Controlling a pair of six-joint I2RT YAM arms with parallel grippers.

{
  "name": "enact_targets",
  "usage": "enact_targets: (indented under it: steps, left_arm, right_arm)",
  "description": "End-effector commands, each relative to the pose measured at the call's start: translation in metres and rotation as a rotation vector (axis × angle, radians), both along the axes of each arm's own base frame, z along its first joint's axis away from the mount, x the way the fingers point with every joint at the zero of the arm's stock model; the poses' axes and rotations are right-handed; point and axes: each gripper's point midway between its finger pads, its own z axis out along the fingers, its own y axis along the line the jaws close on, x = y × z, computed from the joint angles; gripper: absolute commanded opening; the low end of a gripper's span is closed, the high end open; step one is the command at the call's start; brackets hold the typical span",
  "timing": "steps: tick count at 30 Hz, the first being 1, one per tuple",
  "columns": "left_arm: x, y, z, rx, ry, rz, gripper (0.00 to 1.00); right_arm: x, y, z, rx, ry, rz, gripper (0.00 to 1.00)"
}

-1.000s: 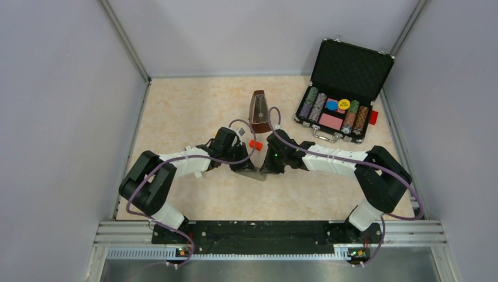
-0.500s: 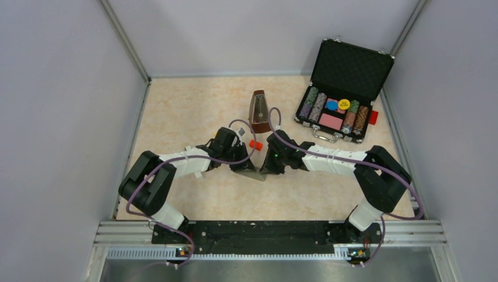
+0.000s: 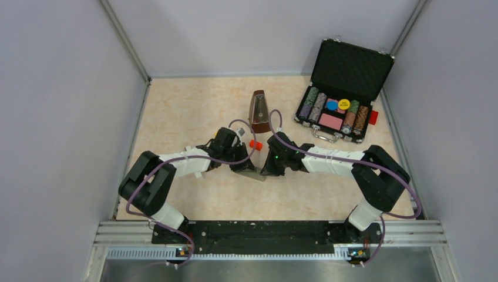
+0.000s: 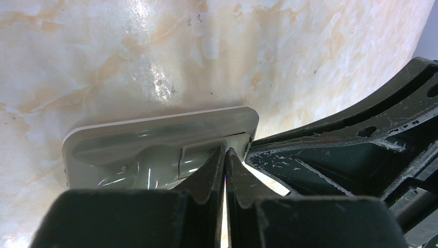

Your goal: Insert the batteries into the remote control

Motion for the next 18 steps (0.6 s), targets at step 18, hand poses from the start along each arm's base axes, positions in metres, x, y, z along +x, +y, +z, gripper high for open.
enact_targets:
  steps: [18]
  left_arm:
    - [-0.036, 0.045, -0.065, 0.249, 0.139, 0.037, 0.05]
  right_arm:
    - [-0.01, 0.01, -0.03, 0.117, 0.123, -0.074, 0.0]
